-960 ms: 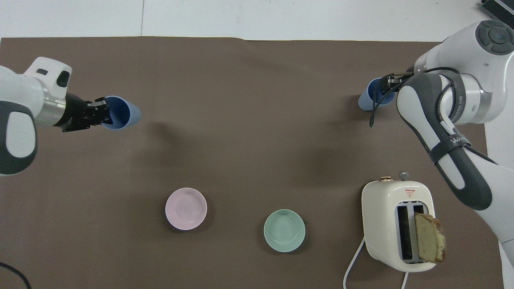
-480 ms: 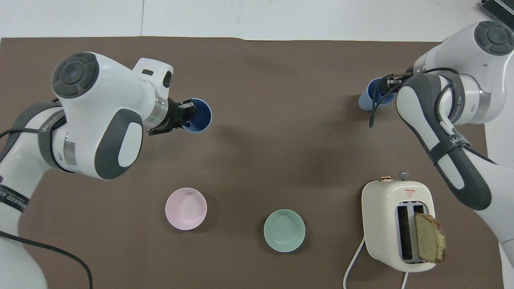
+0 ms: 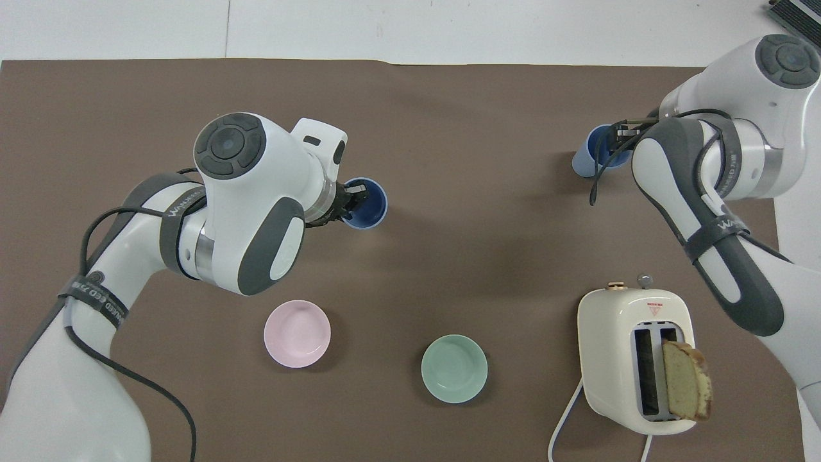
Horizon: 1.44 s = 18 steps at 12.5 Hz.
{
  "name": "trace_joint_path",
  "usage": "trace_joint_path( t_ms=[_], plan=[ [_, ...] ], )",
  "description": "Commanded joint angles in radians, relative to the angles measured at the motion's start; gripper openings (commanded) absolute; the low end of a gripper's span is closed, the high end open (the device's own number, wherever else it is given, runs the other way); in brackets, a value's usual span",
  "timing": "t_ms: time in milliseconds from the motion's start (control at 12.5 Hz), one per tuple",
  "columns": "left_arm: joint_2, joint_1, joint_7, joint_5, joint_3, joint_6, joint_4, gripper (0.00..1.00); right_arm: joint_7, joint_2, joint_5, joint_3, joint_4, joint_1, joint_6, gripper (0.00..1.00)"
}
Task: Stack blue cups with both arms
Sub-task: 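Lift and carry the blue cup toward the table center with the left gripper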
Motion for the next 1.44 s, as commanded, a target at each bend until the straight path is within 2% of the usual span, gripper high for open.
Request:
trace_joint_path(
  t_ms=[0, 160, 240, 640, 800, 880, 960, 1040, 1360],
  plan=[
    [0.028, -0.030, -0.016, 0.001, 0.017, 0.033, -0.004, 0.00, -0.021, -0.009, -0.009, 0.006, -0.014, -0.004, -0.005, 0.42],
    [0.035, -0.048, -0.019, 0.001, 0.017, 0.042, -0.005, 0.00, -0.021, -0.009, -0.010, 0.006, -0.014, -0.004, -0.006, 0.11],
    [0.035, -0.064, -0.022, 0.001, 0.017, 0.045, -0.020, 0.00, -0.018, -0.009, -0.009, 0.006, -0.014, -0.004, -0.006, 0.00],
    [0.032, -0.079, -0.018, 0.003, 0.017, 0.050, -0.079, 0.00, -0.007, -0.033, 0.005, 0.006, -0.011, -0.007, 0.005, 0.00],
    [0.028, -0.079, -0.015, 0.003, 0.017, 0.050, -0.087, 0.00, 0.020, -0.087, 0.006, 0.006, -0.015, -0.004, -0.015, 0.00],
    [0.028, -0.078, -0.016, 0.003, 0.017, 0.054, -0.087, 0.11, 0.022, -0.114, 0.006, 0.009, -0.021, -0.003, -0.041, 0.00],
    [0.028, -0.078, -0.018, 0.003, 0.017, 0.065, -0.087, 0.40, 0.023, -0.139, 0.006, 0.023, -0.021, -0.003, -0.075, 0.00],
    [0.030, -0.075, -0.016, 0.003, 0.019, 0.065, -0.080, 0.98, 0.025, -0.163, 0.006, 0.031, -0.021, -0.003, -0.112, 0.00],
    [-0.001, -0.026, -0.016, 0.038, 0.045, -0.007, -0.021, 1.00, 0.052, -0.260, 0.048, 0.065, -0.023, -0.001, -0.225, 0.00]
  ],
)
